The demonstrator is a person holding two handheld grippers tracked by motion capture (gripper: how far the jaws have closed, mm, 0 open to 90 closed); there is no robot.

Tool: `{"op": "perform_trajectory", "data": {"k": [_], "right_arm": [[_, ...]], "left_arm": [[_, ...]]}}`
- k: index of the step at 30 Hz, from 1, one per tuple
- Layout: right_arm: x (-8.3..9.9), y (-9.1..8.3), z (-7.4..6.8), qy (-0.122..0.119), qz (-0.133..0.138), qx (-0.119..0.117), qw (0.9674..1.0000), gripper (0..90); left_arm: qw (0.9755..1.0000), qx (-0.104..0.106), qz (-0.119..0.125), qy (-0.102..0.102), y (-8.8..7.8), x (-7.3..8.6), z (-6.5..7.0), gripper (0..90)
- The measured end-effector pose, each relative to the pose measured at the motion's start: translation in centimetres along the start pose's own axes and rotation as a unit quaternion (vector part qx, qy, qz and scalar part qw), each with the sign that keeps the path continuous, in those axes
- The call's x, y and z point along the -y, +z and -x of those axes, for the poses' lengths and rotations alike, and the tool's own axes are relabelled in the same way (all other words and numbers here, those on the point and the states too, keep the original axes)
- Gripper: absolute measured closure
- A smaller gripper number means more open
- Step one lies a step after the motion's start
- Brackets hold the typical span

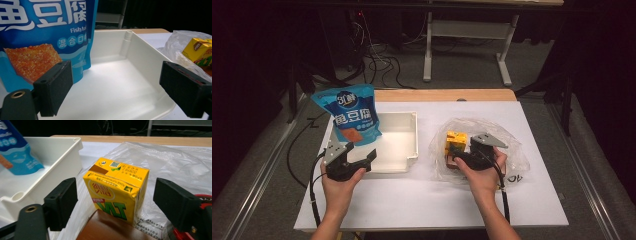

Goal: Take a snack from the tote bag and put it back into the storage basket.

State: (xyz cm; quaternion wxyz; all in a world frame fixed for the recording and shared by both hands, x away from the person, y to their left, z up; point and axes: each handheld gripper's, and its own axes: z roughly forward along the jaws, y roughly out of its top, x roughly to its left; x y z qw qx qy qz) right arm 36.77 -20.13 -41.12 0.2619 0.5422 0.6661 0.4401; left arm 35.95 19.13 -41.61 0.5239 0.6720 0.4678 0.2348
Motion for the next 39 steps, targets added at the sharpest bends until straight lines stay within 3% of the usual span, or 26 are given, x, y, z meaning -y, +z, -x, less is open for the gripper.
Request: {"op": "perform_trajectory", "data": {"k": [9,14,20,25,27,28,33,39], "right_arm": [[-0.2,1.7,-1.5,0.026,-0.006,0.035,0.9990,13.1],[-0.2,2.7,-1.9,0.028,-0.013,0.055,0.9980,12.9],[-0.1,4.0,-1.9,0.036,-0.019,0.095,0.9947,14.5],[0.1,4.8,-2.1,0.037,-0.015,0.113,0.9927,19.9],[-0.1,4.6,-2.2,0.028,-0.009,0.123,0.9920,29.2],[-0.2,4.6,-2.2,0.021,-0.012,0.124,0.9921,29.5],[-0.5,4.3,-1.2,0.027,-0.020,0.101,0.9943,30.1],[-1.0,3.6,-0.8,0.012,-0.007,0.073,0.9972,30.2]], "left_arm": [[1.0000,0.002,-0.001,0.000,0.0,0.1,0.1,12.0],[1.0000,0.002,-0.002,0.002,0.2,0.2,0.2,12.0],[1.0000,0.004,-0.006,0.004,0.3,0.2,0.3,12.1],[1.0000,0.007,-0.005,0.003,0.4,0.3,0.7,12.2],[0.9999,0.008,-0.003,0.005,0.4,0.3,0.8,12.2],[0.9999,0.009,-0.003,0.006,0.4,0.3,0.9,12.3],[0.9998,0.017,-0.010,0.010,0.8,0.4,1.4,12.3],[0.9995,0.026,-0.003,0.015,1.0,0.3,2.2,13.0]]}}
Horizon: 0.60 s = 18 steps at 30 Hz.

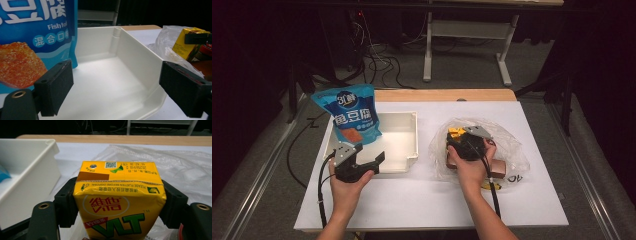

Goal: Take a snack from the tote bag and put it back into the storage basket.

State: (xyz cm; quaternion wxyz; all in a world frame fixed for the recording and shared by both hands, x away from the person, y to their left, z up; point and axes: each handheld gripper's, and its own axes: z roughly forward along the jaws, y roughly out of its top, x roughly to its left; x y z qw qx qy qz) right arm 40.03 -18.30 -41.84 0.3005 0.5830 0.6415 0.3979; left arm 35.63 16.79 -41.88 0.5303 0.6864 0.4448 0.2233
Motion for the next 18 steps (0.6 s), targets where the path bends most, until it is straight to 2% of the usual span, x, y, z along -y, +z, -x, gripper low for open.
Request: {"op": "perform_trajectory", "data": {"k": [9,15,18], "right_arm": [[-2.2,-2.1,0.6,-0.006,0.018,-0.050,0.9985,30.3],[-3.6,-3.5,0.3,-0.021,0.031,-0.072,0.9967,30.4],[-4.2,-4.1,0.2,-0.020,0.035,-0.086,0.9955,30.5]], "left_arm": [[0.9994,0.033,0.007,0.008,0.6,-0.8,1.5,14.6],[0.9985,0.052,0.001,0.018,2.0,-1.1,3.1,14.8],[0.9974,0.067,0.001,0.027,2.8,-1.4,4.1,14.9]]}}
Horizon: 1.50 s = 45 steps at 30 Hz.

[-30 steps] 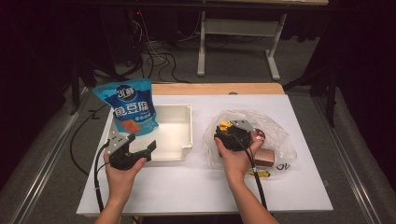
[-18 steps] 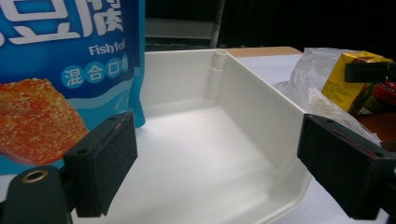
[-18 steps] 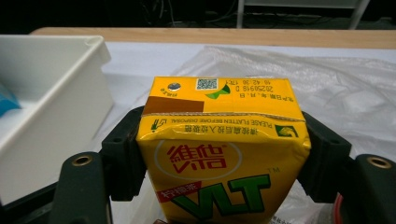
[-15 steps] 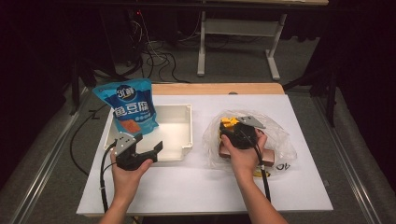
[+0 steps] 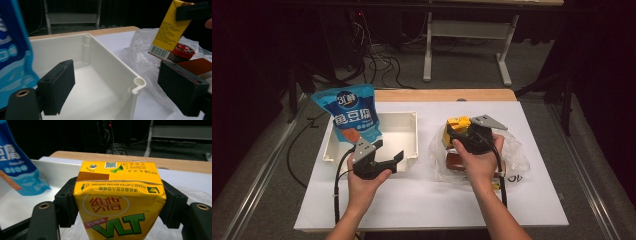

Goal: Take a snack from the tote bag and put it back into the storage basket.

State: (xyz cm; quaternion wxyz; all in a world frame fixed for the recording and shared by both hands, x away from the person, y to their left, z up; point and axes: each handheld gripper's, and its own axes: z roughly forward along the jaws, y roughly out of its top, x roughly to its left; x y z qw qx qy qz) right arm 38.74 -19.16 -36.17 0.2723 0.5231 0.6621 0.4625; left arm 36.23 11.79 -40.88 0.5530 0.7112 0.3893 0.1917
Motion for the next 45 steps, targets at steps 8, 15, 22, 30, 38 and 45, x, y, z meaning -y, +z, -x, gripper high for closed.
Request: {"op": "perform_trajectory", "data": {"k": [8,15,22,30,38,45], "right_arm": [[-0.9,-1.2,-0.7,-0.009,0.006,-0.030,0.9995,30.5],[-1.3,-2.2,-1.4,-0.026,0.006,-0.047,0.9985,30.5],[-1.5,-3.0,-1.9,-0.033,0.009,-0.069,0.9970,30.4],[-1.5,-3.6,-2.6,-0.046,0.008,-0.083,0.9955,30.4],[-1.3,-3.9,-3.1,-0.052,0.006,-0.091,0.9945,30.4],[-0.9,-4.0,-3.8,-0.060,0.000,-0.097,0.9935,30.4]], "left_arm": [[0.9994,0.031,-0.002,0.016,1.8,-0.5,1.9,15.2],[0.9987,0.046,-0.005,0.022,3.0,-0.7,3.2,15.1],[0.9978,0.061,-0.003,0.027,4.0,-0.8,4.3,15.1],[0.9955,0.084,-0.001,0.042,4.8,-1.0,5.6,15.7],[0.9934,0.100,0.004,0.056,5.2,-1.2,6.8,18.5],[0.9917,0.110,0.010,0.066,5.4,-1.4,7.4,25.6]]}}
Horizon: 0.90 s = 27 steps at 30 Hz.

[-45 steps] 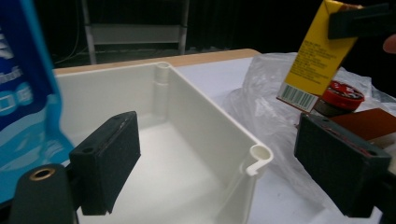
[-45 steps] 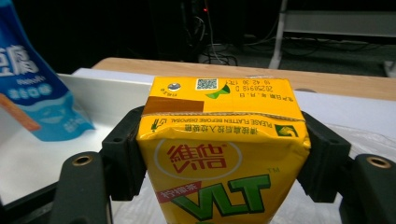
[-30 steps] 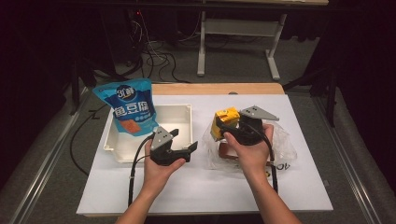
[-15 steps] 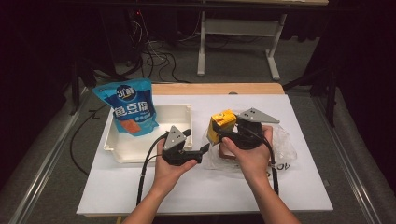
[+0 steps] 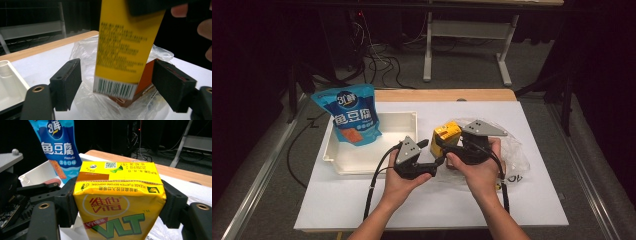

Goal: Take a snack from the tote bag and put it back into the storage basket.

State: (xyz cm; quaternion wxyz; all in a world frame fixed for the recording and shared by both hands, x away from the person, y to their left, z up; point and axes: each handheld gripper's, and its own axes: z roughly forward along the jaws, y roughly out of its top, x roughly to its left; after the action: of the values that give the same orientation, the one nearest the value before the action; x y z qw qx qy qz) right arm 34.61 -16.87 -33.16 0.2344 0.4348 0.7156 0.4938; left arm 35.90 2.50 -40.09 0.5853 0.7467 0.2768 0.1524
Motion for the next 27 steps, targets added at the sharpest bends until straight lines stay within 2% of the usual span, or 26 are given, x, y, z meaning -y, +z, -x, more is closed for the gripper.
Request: {"op": "perform_trajectory", "data": {"k": [5,11,17,20,22,27], "right_arm": [[0.3,0.2,-0.4,-0.001,-0.005,-0.008,1.0000,30.4],[0.5,0.4,-0.8,-0.006,-0.007,-0.026,0.9996,30.3],[0.6,0.3,-0.7,-0.002,0.001,-0.045,0.9990,28.7],[0.8,0.0,-0.9,-0.005,0.012,-0.044,0.9989,24.2],[0.9,-0.4,-1.0,-0.009,0.009,-0.036,0.9993,18.7],[1.7,-1.8,-0.1,-0.003,0.014,-0.036,0.9993,16.3]], "left_arm": [[1.0000,-0.004,0.004,0.007,0.1,-0.2,0.3,31.1],[0.9997,-0.011,0.006,0.020,0.3,-0.2,0.4,44.9],[0.9996,0.002,0.004,0.028,-0.3,-0.3,0.2,50.3],[0.9998,0.018,0.005,0.012,-0.6,-0.4,0.0,50.7],[0.9998,0.016,0.001,0.007,-0.7,-0.2,-0.3,50.9],[0.9999,0.008,-0.003,0.005,-0.9,0.0,-0.9,50.9]]}}
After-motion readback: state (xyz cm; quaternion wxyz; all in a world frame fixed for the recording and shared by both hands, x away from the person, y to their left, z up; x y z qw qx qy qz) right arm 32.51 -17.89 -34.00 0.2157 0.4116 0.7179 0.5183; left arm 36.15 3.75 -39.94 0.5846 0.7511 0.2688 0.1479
